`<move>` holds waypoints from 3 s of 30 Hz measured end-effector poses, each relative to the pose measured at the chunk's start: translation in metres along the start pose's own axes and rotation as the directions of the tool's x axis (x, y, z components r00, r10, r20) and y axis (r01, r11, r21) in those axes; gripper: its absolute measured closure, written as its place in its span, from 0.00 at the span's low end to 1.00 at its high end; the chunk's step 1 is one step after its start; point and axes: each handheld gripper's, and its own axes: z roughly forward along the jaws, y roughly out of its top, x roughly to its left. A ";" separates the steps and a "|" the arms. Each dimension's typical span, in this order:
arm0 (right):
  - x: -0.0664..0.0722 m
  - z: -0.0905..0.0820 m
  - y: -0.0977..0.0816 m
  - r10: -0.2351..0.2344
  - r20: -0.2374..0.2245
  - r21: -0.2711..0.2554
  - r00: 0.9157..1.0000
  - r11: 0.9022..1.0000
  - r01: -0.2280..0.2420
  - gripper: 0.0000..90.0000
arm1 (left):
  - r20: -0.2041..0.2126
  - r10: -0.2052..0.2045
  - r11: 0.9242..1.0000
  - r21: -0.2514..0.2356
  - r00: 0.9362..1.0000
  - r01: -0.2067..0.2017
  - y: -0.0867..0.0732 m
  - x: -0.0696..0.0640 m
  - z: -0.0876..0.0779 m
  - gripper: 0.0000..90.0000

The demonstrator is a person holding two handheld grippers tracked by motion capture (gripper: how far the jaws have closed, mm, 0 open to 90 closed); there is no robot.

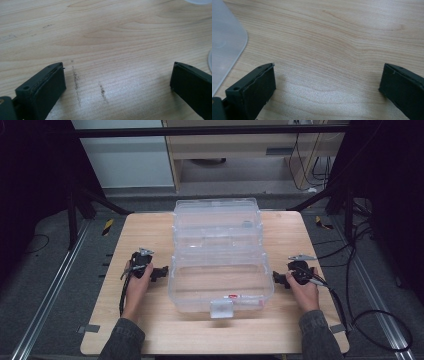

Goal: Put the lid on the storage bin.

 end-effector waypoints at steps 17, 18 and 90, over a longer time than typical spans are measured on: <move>0.000 -0.029 0.003 -0.105 0.026 -0.036 0.994 0.994 0.106 0.10 | 0.043 0.068 0.995 -0.076 0.997 -0.065 0.004 -0.006 -0.045 0.04; 0.001 -0.035 0.006 -0.117 0.036 -0.046 0.992 0.992 0.119 0.10 | 0.041 0.070 0.994 -0.081 0.997 -0.067 0.005 -0.006 -0.048 0.04; 0.121 -0.100 0.215 -0.822 -0.272 0.026 0.501 0.514 0.857 0.63 | 0.360 0.595 0.780 -0.043 0.719 -0.624 0.074 -0.127 -0.140 0.05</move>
